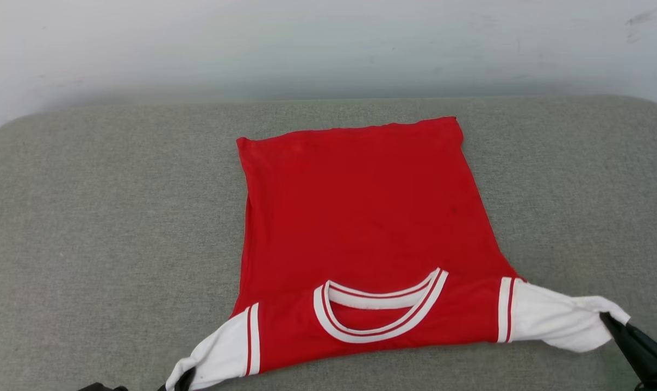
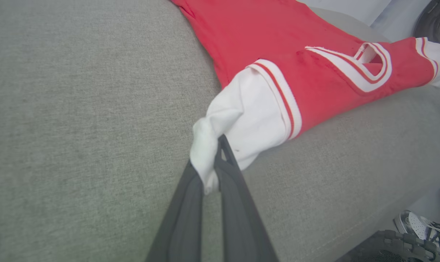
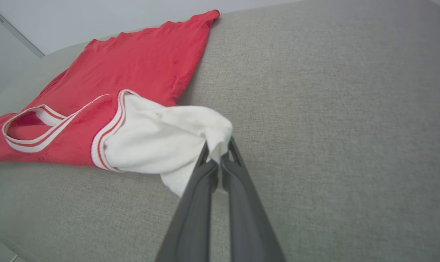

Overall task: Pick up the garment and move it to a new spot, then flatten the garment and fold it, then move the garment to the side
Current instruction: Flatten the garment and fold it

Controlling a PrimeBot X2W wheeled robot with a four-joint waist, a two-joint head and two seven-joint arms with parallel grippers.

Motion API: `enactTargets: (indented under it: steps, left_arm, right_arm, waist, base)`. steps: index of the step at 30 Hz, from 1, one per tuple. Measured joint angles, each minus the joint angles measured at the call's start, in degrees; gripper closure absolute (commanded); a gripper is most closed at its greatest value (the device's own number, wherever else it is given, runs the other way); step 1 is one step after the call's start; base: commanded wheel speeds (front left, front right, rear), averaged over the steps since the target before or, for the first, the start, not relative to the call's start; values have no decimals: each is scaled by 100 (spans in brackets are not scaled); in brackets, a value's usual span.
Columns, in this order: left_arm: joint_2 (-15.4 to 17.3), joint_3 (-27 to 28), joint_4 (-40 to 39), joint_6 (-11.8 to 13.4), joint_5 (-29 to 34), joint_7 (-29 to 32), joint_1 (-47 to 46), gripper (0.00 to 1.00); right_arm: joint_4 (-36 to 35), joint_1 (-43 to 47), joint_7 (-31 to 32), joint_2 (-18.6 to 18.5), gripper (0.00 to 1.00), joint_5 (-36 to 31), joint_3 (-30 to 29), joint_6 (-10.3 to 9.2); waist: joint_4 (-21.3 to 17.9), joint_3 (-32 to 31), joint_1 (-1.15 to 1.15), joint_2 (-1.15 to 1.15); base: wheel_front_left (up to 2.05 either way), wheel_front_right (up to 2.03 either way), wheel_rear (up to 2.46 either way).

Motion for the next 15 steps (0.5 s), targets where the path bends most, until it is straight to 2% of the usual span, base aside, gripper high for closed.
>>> enactTargets:
  steps: [9,15]
  left_arm:
    - [2,-105,-96,0,-68,0,201,100]
    - [8,-197,88,0,-145,1,117,100]
  right_arm:
    - [-498,711,90,-164,100,319,-245,0]
    - [-411,836,479,-151,100,436,-187,0]
  waist:
    - [106,67,0,0]
    - [137,150,0,0]
  base:
    - [0,0,0]
    - [0,0,0]
